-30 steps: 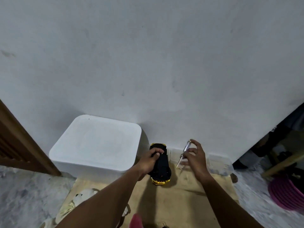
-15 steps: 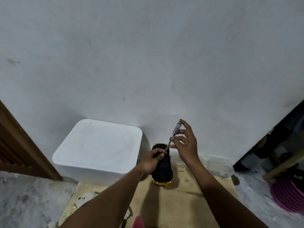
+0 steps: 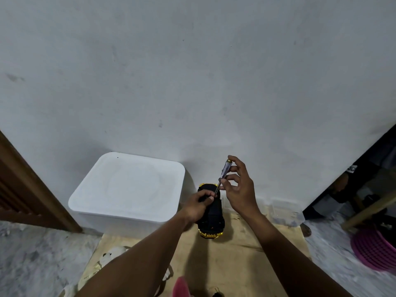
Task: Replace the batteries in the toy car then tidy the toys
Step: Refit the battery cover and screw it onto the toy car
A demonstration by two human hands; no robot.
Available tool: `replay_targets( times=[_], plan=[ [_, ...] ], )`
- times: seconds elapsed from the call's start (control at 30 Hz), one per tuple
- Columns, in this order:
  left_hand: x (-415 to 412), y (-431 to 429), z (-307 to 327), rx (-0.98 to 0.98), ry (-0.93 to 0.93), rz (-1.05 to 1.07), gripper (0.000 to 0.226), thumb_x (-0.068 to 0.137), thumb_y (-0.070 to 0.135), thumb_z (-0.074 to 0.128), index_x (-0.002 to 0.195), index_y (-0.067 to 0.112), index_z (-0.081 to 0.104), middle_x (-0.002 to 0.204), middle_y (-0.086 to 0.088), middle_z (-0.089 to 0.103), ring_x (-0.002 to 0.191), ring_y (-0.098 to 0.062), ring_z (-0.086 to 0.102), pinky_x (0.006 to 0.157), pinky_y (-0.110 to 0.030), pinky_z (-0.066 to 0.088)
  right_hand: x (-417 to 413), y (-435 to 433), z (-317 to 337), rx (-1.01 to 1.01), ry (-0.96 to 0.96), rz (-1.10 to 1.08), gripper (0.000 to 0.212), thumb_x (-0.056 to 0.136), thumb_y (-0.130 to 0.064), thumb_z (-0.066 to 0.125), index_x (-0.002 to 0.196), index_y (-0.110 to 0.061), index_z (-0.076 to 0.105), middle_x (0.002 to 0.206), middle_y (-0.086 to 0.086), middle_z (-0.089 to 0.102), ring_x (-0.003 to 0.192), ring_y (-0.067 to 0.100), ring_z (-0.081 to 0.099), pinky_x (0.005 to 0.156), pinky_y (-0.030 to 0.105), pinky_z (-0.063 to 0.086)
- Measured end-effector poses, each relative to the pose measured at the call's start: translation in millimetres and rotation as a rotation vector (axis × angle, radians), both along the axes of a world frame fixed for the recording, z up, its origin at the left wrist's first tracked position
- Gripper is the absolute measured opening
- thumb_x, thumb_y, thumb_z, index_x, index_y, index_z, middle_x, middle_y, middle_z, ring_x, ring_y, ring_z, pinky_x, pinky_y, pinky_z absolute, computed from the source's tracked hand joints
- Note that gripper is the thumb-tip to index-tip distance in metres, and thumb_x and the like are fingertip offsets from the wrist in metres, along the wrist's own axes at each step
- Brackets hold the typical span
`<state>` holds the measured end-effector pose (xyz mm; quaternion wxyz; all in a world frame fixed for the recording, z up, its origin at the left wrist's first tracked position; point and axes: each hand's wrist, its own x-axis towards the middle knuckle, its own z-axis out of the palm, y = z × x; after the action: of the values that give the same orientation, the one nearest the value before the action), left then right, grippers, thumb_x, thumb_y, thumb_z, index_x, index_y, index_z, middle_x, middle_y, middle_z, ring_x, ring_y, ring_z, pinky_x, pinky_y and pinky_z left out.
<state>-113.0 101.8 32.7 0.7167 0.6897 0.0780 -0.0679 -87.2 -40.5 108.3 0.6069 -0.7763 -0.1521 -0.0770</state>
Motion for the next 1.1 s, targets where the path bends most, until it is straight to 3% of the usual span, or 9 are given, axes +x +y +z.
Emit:
replay_targets(
  times=[0.13,0.3,0.47,0.67,0.73,0.87,0.93,1.1],
  plan=[
    [0,-1,1,0.008,-0.008,0.006,0.016,0.099,0.014,0.055,0.093,0.022,0.067,0.09,0.007,0.066,0.081,-0.007,0.059,0.065,-0.012,0.048,-6,-1,-1,-0.028,-0.04,0.022,0.069,0.087,0.01,0.057,0.132,-0.041,0.043,0.106,-0.002,0.064,0.085,0.021,0.065,0.071,0.045,0.061],
    [-1,-2,5,-0.003,-0.02,0.009,0.011,0.099,0.011,0.055,0.102,0.013,0.065,0.091,0.009,0.066,0.082,-0.006,0.059,0.063,-0.009,0.047,-12,3,1,-0.08,-0.123,0.002,0.072,0.085,0.004,0.066,0.126,-0.049,0.04,0.102,-0.01,0.061,0.086,0.012,0.063,0.064,0.025,0.056],
    [-3,-1,4,0.001,-0.018,0.017,0.012,0.099,0.011,0.055,0.102,0.013,0.066,0.094,0.006,0.066,0.084,-0.009,0.06,0.067,-0.01,0.048,-13,3,-2,-0.081,-0.149,0.035,0.075,0.087,0.004,0.065,0.129,-0.054,0.042,0.105,0.001,0.063,0.098,0.014,0.066,0.07,0.023,0.059],
    [-7,1,3,-0.032,0.004,0.017,0.011,0.099,0.012,0.055,0.103,0.012,0.066,0.095,0.004,0.067,0.084,-0.009,0.061,0.066,-0.013,0.05,-12,3,-3,-0.058,-0.162,0.076,0.058,0.088,0.006,0.064,0.124,-0.038,0.052,0.106,0.0,0.07,0.096,0.013,0.071,0.071,0.019,0.055],
    [-8,1,4,-0.037,0.008,0.01,0.012,0.099,0.013,0.056,0.105,0.011,0.066,0.096,0.005,0.067,0.087,-0.01,0.062,0.066,-0.013,0.05,-12,3,-4,-0.069,-0.211,0.056,0.061,0.085,0.006,0.068,0.126,-0.037,0.053,0.106,-0.003,0.068,0.096,0.012,0.069,0.071,0.021,0.057],
    [-9,0,6,-0.044,0.013,0.005,0.013,0.098,0.012,0.056,0.104,0.009,0.067,0.096,0.001,0.067,0.088,-0.013,0.062,0.064,-0.012,0.049,-11,1,-8,-0.059,-0.318,0.057,0.052,0.082,0.007,0.072,0.124,-0.019,0.058,0.11,-0.003,0.062,0.101,0.012,0.065,0.081,0.031,0.06],
    [-10,0,5,-0.055,0.03,0.019,0.012,0.099,0.013,0.056,0.098,0.016,0.067,0.094,0.001,0.066,0.085,-0.011,0.062,0.062,-0.013,0.05,-11,1,-8,-0.034,-0.28,0.071,0.051,0.084,0.008,0.068,0.123,-0.023,0.056,0.115,0.0,0.065,0.105,0.014,0.067,0.086,0.036,0.059],
    [-11,2,6,-0.039,0.03,0.038,0.015,0.099,0.013,0.056,0.092,0.022,0.066,0.092,0.004,0.065,0.083,-0.009,0.06,0.061,-0.01,0.048,-10,-2,-9,-0.048,-0.271,0.008,0.051,0.083,0.002,0.074,0.118,-0.03,0.054,0.098,-0.003,0.065,0.092,0.017,0.069,0.069,0.039,0.062]
  ],
)
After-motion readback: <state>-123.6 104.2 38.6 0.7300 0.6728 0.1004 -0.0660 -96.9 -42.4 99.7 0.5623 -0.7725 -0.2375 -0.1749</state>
